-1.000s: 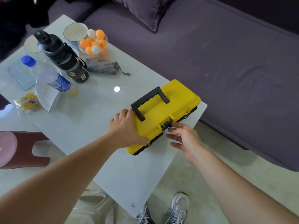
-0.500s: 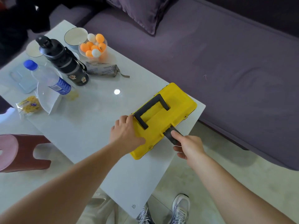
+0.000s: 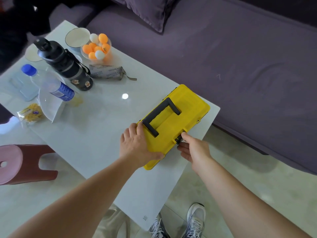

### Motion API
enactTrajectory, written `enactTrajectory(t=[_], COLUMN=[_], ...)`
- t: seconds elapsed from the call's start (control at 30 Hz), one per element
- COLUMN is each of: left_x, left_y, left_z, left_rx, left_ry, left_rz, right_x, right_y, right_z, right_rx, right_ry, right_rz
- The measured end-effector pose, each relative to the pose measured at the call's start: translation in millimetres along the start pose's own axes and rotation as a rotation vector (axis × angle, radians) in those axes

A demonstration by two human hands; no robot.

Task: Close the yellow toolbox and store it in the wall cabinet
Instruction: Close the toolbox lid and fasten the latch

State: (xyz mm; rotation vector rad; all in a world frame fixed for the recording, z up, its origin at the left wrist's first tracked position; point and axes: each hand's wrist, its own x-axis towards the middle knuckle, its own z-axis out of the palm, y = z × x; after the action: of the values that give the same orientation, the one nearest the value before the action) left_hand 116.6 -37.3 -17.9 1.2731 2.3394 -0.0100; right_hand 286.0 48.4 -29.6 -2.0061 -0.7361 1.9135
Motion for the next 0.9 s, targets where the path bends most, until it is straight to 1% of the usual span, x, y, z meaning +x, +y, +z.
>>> enactTrajectory(t=[0.17,0.27,0.47,0.57,0.73,0.9], left_x=[0.8,0.9,2.6,1.6,2.2,0.5], left_y=[-0.2,-0.1,-0.4,0.5,0.8,5.6], left_z=[2.0,2.2,-0.2,-0.6,-4.7,-5.1], left_rx=[-0.009,-0.017,-0.033,-0.035,-0.043,-0.008], left_ry=[0.002,0.004,-0.029,-0.04,-0.037,-0.019], left_rz=[-0.009,-0.006,0.002,-0.007,-0.015,-0.036], right_x=[-9.1,-9.0,-4.2,-4.8,-5.8,-5.0], right_y=[-3.9,-6.9,-8.8,-7.1,-15.1,-13.3], right_z=[16.9,19.7,10.7,6.0,10.8,11.1], right_rx=[-0.104,-0.117,0.02,0.042,0.002,0.085], right_ry=[0.064,0.082,-0.011,-0.04,-0.05,-0.038], right_rz=[-0.104,-0.123,-0.035,-0.033,-0.026,-0.018])
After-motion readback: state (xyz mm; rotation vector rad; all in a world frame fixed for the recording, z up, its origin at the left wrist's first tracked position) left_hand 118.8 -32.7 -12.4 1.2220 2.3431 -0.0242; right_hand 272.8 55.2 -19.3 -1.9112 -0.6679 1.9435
